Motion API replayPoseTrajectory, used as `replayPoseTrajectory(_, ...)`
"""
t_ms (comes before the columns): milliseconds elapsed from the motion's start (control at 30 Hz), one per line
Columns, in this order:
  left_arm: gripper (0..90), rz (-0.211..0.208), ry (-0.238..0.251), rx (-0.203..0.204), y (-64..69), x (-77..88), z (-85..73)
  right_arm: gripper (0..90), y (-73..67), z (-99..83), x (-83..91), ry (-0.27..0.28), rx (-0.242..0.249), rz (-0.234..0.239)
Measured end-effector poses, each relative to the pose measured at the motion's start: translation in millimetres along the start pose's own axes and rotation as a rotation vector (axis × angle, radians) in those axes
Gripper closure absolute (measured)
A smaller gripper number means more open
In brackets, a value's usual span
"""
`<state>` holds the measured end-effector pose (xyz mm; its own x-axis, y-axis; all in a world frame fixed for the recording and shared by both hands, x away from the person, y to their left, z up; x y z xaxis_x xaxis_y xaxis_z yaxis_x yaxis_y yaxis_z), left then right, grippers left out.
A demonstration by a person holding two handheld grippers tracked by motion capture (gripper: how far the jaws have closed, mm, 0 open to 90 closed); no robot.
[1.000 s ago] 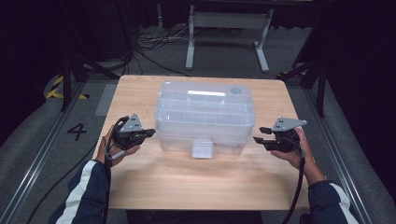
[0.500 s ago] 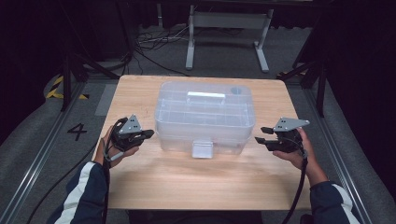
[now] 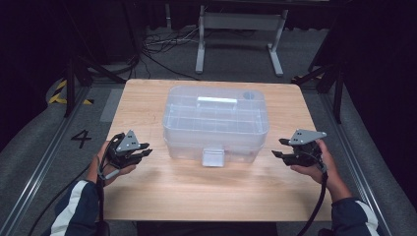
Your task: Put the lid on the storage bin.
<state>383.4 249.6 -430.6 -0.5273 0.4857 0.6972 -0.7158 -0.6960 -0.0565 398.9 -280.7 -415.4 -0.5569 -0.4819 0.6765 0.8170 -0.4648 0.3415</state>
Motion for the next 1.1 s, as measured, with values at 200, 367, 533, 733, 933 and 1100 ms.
replayPoseTrajectory(200, 63.8, 0.024, -0.046, 0.006, -1.2, 0.6, -18.3, 45.8, -3.4, -3.0, 0.8, -0.032, 0.010, -0.004)
replayPoseTrajectory(367, 56.4, 0.032, -0.071, -0.003, 0.5, -0.3, -27.2, 43.5, -6.2, -8.2, 1.1, -0.057, 0.022, -0.014)
replayPoseTrajectory(533, 46.0, 0.047, -0.078, 0.021, 0.5, -0.7, -36.7, 42.0, -7.4, -17.8, 3.7, -0.072, 0.014, -0.028)
replayPoseTrajectory(733, 38.1, 0.048, -0.093, 0.033, 2.1, -2.0, -46.6, 38.6, -7.7, -36.7, 8.8, -0.092, -0.021, -0.045)
replayPoseTrajectory(933, 32.3, 0.042, -0.094, 0.059, 2.9, -2.0, -55.3, 36.7, -9.5, -59.0, 12.8, -0.093, -0.069, -0.048)
replayPoseTrajectory(1100, 28.2, 0.027, -0.091, 0.085, 2.8, -2.2, -63.7, 34.4, -13.3, -80.0, 12.9, -0.098, -0.108, -0.039)
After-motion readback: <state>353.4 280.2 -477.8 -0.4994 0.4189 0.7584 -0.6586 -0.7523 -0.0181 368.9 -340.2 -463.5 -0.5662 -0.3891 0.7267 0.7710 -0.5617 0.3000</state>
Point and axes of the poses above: each handheld gripper's, and its own axes: x roughly backward along the jaws, z roughly out of its top, y roughly to its right, the point moved 2 cm from there along -x, roughly forward along the jaws, and after that the axes turned 11 degrees about x, right-handed, at the moved point
